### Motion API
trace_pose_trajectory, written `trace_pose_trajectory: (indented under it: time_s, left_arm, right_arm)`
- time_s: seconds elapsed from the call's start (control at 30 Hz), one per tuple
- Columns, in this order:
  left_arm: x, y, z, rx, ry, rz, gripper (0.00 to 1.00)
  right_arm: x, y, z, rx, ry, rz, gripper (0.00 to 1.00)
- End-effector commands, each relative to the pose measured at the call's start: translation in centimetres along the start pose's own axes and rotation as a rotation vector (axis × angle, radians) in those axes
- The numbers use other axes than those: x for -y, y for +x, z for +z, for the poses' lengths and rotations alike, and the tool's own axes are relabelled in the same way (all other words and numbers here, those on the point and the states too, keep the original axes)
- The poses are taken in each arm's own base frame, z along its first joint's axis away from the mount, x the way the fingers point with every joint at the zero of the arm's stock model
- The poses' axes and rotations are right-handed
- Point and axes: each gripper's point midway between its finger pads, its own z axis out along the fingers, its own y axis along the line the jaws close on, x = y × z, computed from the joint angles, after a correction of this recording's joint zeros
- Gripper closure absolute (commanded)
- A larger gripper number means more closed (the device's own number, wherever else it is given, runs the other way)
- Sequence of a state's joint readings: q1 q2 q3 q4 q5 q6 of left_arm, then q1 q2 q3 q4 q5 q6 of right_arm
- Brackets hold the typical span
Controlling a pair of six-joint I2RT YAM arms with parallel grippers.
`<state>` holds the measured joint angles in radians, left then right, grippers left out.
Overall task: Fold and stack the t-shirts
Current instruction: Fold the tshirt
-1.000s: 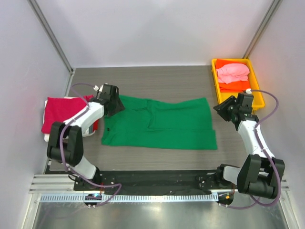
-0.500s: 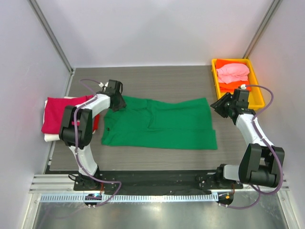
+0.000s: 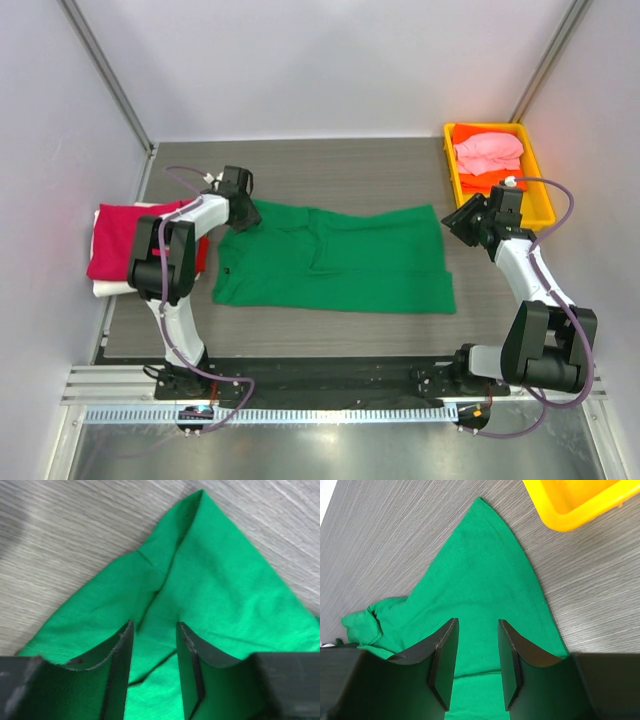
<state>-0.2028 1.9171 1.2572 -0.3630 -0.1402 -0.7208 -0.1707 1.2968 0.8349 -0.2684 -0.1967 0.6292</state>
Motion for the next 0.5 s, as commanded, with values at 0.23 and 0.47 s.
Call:
trace_pose_trajectory:
  time_s: [0.23,0.47]
  left_arm:
    - [1.67,-1.91,-0.11,0.043,0.055,0.008,0.83]
    - [1.85,-2.25,-0.4,0.051,0.06,0.007,0.92]
  right_arm:
    - [-1.02,-1.21,0.15,0.034,-0.03,-0.036,0.57]
    - [-0.86,-1.28,0.37,0.032,-0.022,-0.032,0.57]
